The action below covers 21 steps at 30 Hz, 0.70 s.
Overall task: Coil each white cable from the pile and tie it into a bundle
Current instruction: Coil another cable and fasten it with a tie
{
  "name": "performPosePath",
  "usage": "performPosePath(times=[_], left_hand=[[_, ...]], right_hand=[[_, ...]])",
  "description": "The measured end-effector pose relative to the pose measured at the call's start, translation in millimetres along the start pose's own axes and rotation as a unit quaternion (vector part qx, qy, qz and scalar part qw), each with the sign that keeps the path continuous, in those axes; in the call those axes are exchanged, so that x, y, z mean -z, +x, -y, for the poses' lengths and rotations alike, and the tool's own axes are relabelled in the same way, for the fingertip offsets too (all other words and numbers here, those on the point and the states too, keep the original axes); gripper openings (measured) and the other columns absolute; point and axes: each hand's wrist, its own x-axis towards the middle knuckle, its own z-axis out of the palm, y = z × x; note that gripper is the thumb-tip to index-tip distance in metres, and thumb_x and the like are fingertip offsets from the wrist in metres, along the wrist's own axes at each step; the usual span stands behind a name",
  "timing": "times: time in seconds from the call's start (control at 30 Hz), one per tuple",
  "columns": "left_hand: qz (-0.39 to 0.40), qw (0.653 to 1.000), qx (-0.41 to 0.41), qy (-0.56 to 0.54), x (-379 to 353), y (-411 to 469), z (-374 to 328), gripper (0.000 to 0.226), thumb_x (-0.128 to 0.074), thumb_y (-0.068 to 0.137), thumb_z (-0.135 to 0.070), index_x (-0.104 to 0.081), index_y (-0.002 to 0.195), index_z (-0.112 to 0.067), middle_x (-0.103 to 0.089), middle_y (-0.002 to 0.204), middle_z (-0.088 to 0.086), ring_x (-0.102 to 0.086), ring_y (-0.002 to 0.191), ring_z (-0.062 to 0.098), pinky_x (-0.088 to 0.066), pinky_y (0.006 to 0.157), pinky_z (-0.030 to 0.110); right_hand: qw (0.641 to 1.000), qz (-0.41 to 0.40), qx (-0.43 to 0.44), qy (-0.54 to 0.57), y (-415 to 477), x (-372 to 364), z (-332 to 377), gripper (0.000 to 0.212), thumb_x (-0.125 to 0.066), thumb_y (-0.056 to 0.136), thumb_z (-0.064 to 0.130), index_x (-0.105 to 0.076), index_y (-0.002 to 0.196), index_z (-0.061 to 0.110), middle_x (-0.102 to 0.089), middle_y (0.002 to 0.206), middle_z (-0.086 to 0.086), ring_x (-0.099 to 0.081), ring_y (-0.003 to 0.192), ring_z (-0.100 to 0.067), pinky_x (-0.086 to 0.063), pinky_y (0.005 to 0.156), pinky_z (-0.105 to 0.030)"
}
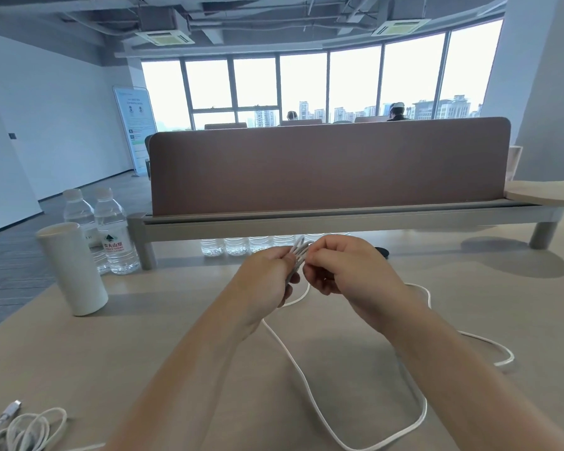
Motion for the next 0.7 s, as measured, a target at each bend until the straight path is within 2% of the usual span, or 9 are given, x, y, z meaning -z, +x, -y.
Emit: performPosePath(times=[0.07, 0.13, 0.23, 0.4, 0.5, 0.57, 0.7], left_hand=[[-0.002, 0.999, -0.016, 0.042, 0, 1, 2, 0.038, -0.040, 0.107, -0.037, -0.063, 0.082, -0.020, -0.054, 0.077, 0.003, -0.046, 0.064, 0.020, -0.038, 0.059, 0.030], [0.007, 0.991, -0.054, 0.120, 1, 2, 3, 0.046, -0.037, 0.104, -0.051, -0.064, 0.093, -0.016, -0.051, 0.077, 0.001, -0.045, 0.065, 0.019, -0.041, 0.064, 0.033], [-0.011, 0.981, -0.109, 0.159, 3, 5, 6, 0.046, -0.037, 0.105, -0.048, -0.061, 0.098, -0.009, -0.049, 0.077, 0.001, -0.045, 0.067, 0.019, -0.041, 0.068, 0.037], [-0.042, 0.962, -0.158, 0.217, 7, 6, 9, 0.035, -0.034, 0.108, -0.039, -0.058, 0.095, -0.018, -0.047, 0.070, -0.010, -0.045, 0.065, 0.010, -0.038, 0.064, 0.029], [-0.035, 0.970, -0.151, 0.186, 7, 7, 8, 0.038, -0.034, 0.108, -0.042, -0.060, 0.102, -0.015, -0.047, 0.070, -0.011, -0.045, 0.063, 0.010, -0.038, 0.063, 0.029], [-0.011, 0.976, -0.141, 0.163, 8, 8, 7, 0.043, -0.035, 0.106, -0.049, -0.061, 0.104, -0.016, -0.045, 0.062, -0.016, -0.041, 0.055, 0.004, -0.034, 0.058, 0.026], [-0.011, 0.972, -0.145, 0.184, 10, 11, 10, 0.041, -0.036, 0.106, -0.050, -0.060, 0.101, -0.016, -0.041, 0.057, -0.016, -0.039, 0.051, 0.004, -0.033, 0.059, 0.025]], right_hand=[[1.000, 0.000, 0.012, -0.011, -1, 0, 1, 0.020, -0.052, 0.089, 0.001, -0.062, 0.072, 0.005, -0.062, 0.062, -0.006, -0.048, 0.056, -0.016, -0.038, 0.055, -0.028], [0.999, -0.003, 0.015, -0.029, -1, 2, 3, 0.019, -0.053, 0.090, 0.003, -0.063, 0.074, 0.003, -0.059, 0.060, -0.005, -0.045, 0.054, -0.015, -0.037, 0.055, -0.026], [0.998, 0.002, 0.017, -0.057, -2, 3, 3, 0.019, -0.056, 0.091, 0.007, -0.063, 0.073, 0.007, -0.058, 0.061, -0.003, -0.043, 0.056, -0.016, -0.036, 0.058, -0.029], [0.997, 0.008, 0.014, -0.073, -3, 0, 3, 0.016, -0.056, 0.089, 0.008, -0.062, 0.074, 0.008, -0.056, 0.059, 0.001, -0.042, 0.058, -0.016, -0.034, 0.062, -0.033], [0.998, 0.001, 0.027, -0.055, -5, 1, 6, 0.016, -0.055, 0.090, 0.007, -0.062, 0.077, 0.003, -0.056, 0.059, -0.001, -0.041, 0.059, -0.018, -0.033, 0.062, -0.033], [0.998, -0.005, 0.039, -0.055, -5, 3, 9, 0.017, -0.056, 0.092, 0.009, -0.063, 0.079, 0.000, -0.055, 0.059, -0.001, -0.041, 0.057, -0.017, -0.034, 0.061, -0.031], [0.996, 0.009, 0.040, -0.077, -6, 0, 8, 0.021, -0.057, 0.093, 0.010, -0.061, 0.074, 0.004, -0.055, 0.059, -0.001, -0.040, 0.059, -0.017, -0.033, 0.060, -0.031]])
